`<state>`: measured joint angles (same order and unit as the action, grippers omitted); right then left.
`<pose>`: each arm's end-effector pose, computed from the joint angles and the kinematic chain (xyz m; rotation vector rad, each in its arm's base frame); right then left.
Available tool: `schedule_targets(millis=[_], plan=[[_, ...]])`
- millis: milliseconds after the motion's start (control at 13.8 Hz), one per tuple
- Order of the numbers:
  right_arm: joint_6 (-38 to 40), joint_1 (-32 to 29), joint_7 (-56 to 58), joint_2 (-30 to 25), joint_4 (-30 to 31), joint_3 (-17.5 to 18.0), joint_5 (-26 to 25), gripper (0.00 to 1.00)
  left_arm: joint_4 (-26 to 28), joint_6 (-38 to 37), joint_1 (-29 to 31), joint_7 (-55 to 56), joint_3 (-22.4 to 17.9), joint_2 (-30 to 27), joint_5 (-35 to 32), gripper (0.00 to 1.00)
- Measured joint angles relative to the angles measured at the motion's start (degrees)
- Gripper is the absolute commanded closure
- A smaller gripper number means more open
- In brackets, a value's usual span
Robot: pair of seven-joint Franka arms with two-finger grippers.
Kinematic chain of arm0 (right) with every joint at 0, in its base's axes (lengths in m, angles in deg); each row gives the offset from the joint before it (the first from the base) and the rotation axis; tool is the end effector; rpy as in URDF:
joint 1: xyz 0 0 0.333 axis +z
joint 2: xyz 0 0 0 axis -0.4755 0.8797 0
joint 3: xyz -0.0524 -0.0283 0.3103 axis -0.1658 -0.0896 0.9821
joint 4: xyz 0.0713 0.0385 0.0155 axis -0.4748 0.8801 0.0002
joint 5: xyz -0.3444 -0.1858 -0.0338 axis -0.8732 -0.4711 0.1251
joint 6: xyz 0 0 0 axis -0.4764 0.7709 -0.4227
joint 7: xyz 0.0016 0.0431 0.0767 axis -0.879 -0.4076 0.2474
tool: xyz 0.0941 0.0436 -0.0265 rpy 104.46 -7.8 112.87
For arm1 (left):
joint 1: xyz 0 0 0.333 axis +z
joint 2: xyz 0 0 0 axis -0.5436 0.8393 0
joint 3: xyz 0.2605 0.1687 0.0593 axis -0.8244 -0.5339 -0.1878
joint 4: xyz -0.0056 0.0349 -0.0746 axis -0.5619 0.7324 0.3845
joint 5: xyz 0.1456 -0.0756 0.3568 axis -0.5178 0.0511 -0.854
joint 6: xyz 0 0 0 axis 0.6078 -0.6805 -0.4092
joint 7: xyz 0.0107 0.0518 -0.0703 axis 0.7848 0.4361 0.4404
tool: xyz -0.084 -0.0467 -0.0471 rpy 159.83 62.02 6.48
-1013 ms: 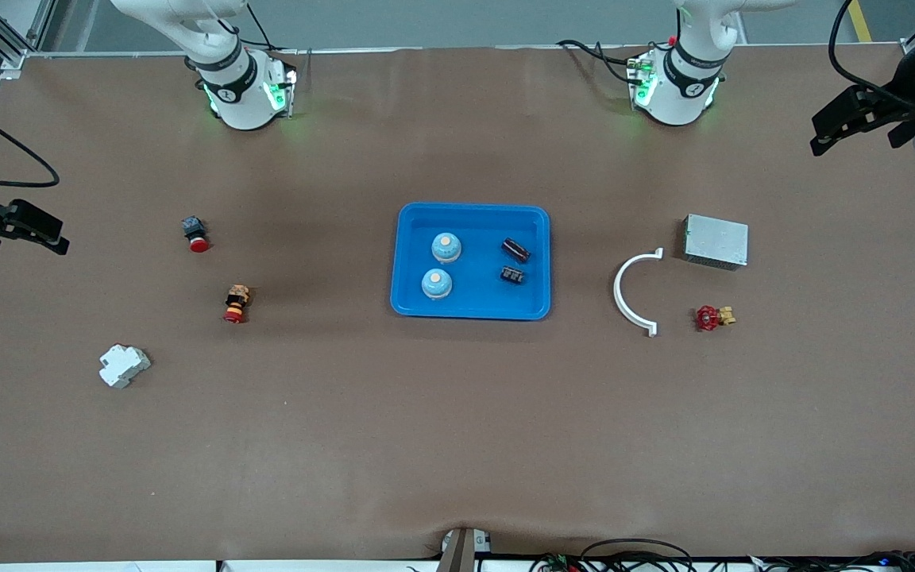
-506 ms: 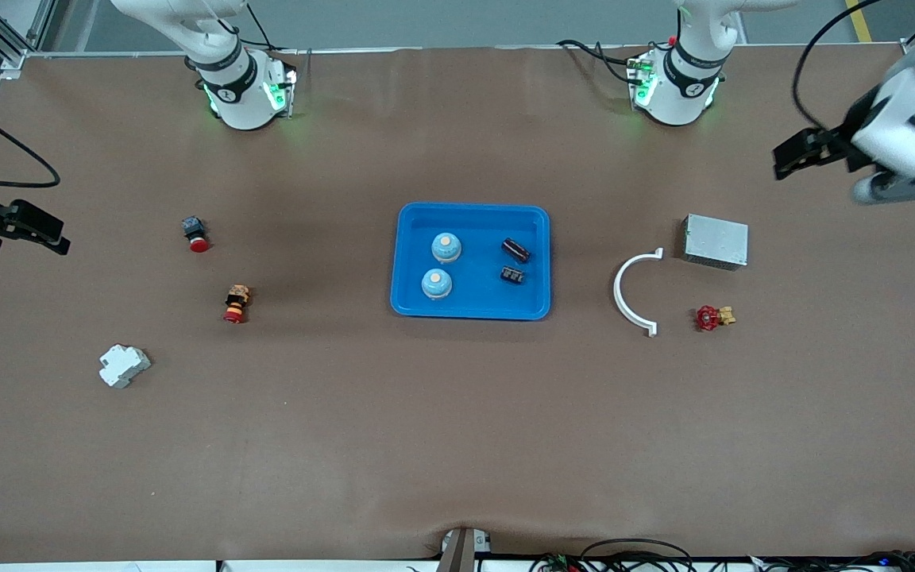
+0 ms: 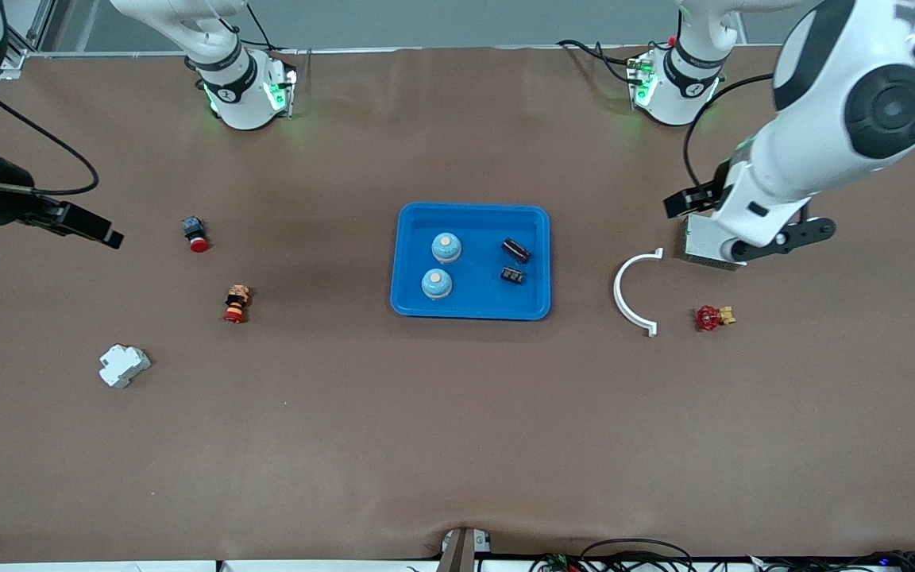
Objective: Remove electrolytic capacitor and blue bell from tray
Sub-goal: 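Reach the right gripper and the left gripper toward the blue tray, then grasp a blue bell with the right gripper while the left gripper grasps a capacitor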
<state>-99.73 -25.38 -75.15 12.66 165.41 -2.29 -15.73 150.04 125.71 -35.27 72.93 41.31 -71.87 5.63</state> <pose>0.5636 0.0243 0.5824 -2.9463 0.4925 0.1304 0.5339 -0.1945 0.5172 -3.0151 -0.3897 0.4200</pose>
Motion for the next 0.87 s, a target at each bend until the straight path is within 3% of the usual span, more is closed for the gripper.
schedule_targets(millis=[434, 868], plan=[[-6.30, 13.18, -23.57, -0.89, 5.38, 0.95, 0.50, 0.00, 10.18, 16.11, -3.89, 13.94, 4.39, 2.02, 0.93, 0.00], [-22.08, 23.72, -38.31, -0.89, 16.19, 1.01, 0.48, 0.00, 11.55, 30.25, -11.69, 30.93, 4.58, 11.79, 1.09, 0.01]])
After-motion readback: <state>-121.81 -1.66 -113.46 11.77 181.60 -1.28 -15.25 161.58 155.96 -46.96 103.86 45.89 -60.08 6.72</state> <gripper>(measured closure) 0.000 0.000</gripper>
